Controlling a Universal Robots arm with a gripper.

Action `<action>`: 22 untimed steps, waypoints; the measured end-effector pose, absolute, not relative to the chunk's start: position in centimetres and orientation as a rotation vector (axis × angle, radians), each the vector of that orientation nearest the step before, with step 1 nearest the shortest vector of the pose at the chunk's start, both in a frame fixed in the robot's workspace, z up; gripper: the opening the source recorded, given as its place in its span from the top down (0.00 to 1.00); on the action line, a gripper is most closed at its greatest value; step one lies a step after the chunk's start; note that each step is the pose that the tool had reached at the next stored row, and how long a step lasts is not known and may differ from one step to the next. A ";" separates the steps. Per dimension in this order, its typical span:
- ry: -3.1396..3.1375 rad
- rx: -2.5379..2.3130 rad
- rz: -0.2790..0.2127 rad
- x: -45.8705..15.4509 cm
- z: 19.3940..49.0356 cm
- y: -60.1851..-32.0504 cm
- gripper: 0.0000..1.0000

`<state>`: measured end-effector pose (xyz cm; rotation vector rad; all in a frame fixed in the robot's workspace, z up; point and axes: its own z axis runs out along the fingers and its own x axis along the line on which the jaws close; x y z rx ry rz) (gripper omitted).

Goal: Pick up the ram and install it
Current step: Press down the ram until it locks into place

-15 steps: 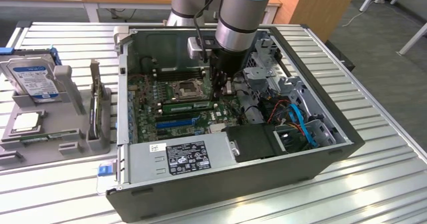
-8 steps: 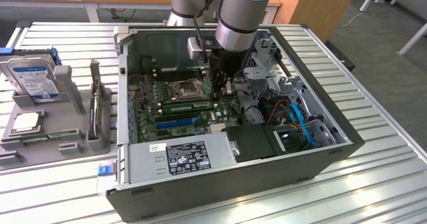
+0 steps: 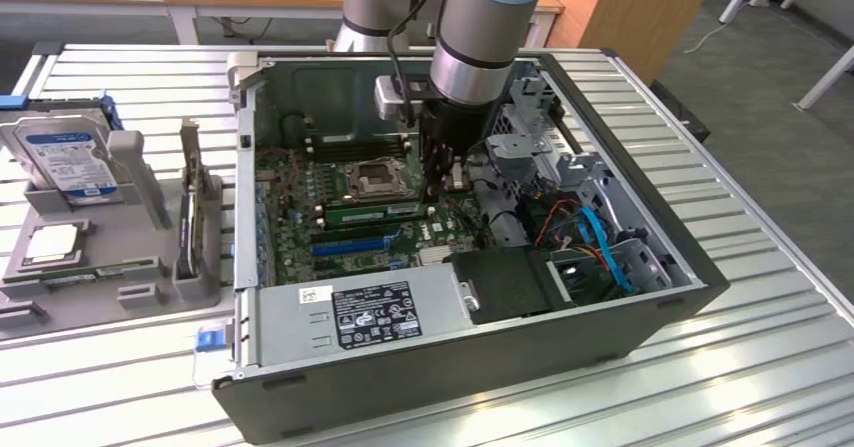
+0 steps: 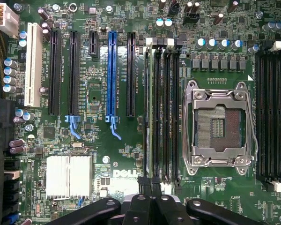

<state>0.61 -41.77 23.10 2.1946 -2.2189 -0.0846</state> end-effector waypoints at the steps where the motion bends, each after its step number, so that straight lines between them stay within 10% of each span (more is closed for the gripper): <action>1: -2.219 2.195 -0.085 0.6 23.1 -41.8 0.90; 22: -2.219 2.195 -0.085 0.6 23.0 -41.5 0.90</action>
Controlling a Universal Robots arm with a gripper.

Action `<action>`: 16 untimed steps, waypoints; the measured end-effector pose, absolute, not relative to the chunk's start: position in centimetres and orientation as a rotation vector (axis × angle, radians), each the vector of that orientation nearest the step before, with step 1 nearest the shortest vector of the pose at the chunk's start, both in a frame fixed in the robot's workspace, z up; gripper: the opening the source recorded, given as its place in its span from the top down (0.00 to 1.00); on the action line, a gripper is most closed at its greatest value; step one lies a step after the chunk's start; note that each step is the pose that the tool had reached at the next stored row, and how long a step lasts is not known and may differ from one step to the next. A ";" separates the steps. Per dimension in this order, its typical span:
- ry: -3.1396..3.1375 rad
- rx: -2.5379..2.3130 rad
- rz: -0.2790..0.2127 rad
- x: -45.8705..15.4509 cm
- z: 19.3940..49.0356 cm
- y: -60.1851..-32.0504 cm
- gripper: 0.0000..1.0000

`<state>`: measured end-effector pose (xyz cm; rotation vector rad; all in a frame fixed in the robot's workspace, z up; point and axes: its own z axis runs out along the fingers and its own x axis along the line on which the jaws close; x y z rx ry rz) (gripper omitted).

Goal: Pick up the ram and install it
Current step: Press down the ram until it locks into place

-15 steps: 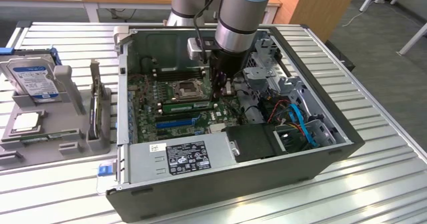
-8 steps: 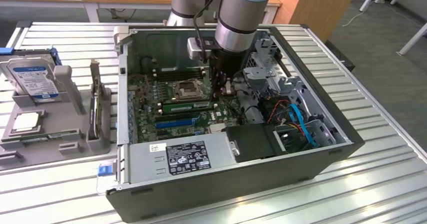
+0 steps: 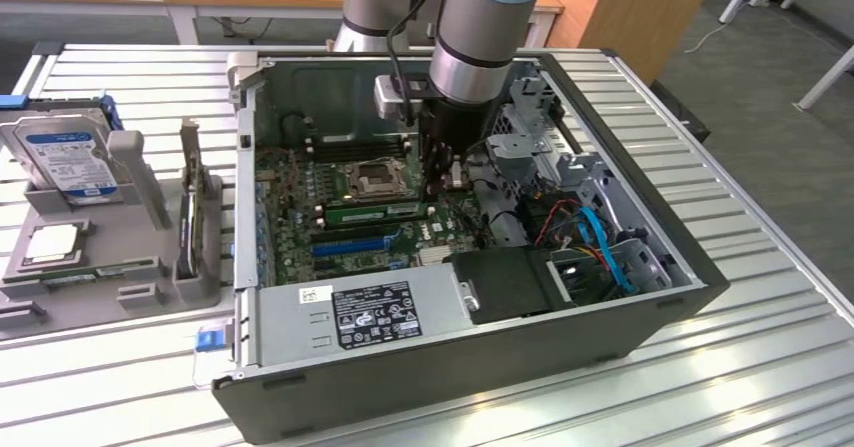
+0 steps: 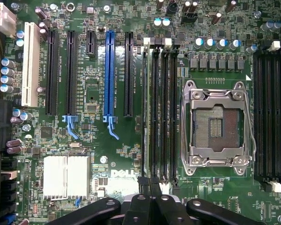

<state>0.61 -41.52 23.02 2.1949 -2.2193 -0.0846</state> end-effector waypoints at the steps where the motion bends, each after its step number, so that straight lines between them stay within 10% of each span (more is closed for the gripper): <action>1: -2.219 2.195 -0.084 0.6 23.0 -41.5 0.90; 16: -2.219 2.195 -0.084 0.6 23.0 -41.2 0.90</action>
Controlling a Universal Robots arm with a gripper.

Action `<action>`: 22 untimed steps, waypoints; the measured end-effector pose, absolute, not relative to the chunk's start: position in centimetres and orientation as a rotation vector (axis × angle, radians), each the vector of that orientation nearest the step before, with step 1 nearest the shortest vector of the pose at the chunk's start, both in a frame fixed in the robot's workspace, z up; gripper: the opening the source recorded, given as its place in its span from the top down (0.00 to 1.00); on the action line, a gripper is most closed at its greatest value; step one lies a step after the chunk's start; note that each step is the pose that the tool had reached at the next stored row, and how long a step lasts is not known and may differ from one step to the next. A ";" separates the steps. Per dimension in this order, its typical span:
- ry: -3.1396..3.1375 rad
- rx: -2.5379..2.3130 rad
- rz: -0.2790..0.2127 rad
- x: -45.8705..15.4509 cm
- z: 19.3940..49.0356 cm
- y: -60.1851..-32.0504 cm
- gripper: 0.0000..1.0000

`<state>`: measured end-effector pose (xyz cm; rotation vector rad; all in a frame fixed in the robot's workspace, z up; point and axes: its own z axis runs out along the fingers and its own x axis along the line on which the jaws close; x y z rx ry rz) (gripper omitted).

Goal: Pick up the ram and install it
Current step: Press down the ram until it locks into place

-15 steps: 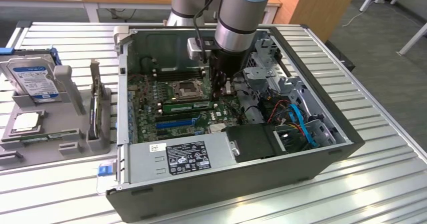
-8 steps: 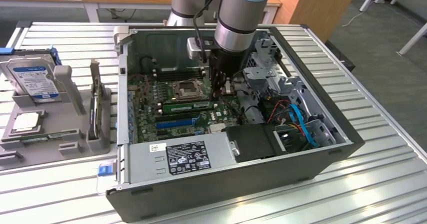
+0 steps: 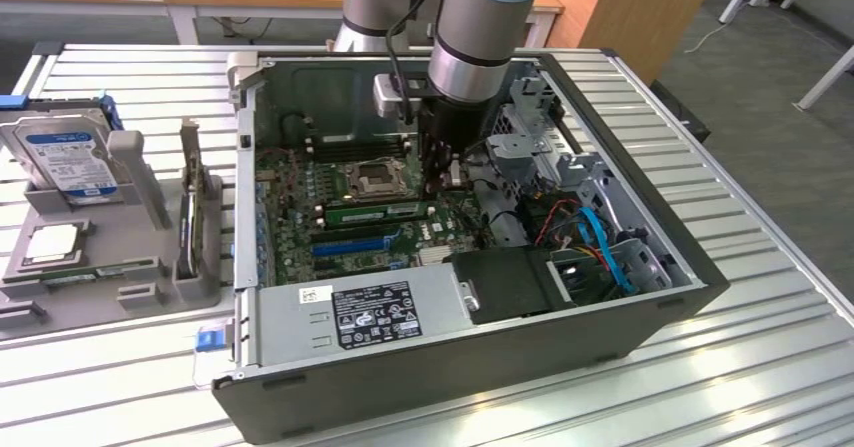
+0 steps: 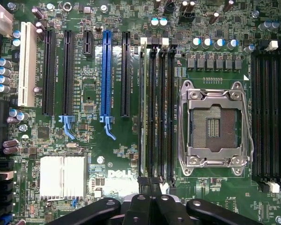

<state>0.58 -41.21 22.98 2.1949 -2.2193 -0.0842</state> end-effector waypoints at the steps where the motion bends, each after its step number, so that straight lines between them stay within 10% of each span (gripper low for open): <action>1: -2.219 2.195 -0.084 0.6 23.0 -41.2 0.90; 22: -2.220 2.195 -0.084 0.6 22.6 -41.2 0.90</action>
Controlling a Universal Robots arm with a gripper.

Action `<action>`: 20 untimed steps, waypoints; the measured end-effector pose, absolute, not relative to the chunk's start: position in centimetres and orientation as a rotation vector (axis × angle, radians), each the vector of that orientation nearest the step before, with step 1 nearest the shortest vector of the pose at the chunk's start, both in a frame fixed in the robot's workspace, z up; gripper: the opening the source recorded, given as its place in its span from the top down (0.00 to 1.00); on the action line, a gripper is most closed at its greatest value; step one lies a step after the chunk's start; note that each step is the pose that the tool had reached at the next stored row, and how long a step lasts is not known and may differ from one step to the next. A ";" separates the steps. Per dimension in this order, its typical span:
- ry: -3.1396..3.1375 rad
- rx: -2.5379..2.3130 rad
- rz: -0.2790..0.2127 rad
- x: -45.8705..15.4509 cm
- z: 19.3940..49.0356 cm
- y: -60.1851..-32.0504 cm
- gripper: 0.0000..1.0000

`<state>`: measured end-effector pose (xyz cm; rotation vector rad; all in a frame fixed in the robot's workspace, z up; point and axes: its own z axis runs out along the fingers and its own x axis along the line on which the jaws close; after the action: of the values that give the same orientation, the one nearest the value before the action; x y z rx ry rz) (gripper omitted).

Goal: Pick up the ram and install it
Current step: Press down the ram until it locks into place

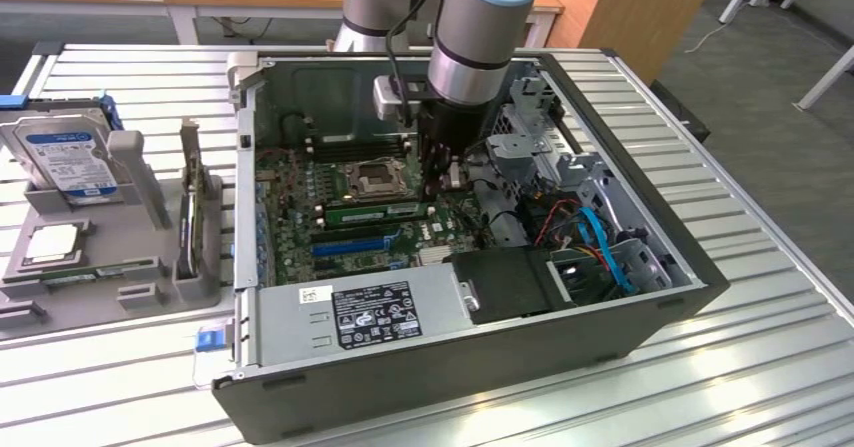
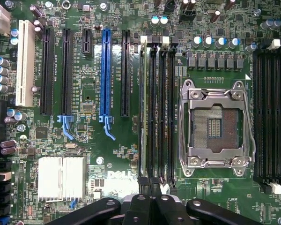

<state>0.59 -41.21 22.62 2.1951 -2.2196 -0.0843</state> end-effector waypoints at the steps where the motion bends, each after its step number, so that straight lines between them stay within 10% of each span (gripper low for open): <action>1: -2.219 2.195 -0.084 0.6 22.6 -41.2 0.90; 20: -2.219 2.195 -0.084 0.6 22.4 -41.2 0.90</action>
<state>0.58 -41.22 22.45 2.1948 -2.2193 -0.0839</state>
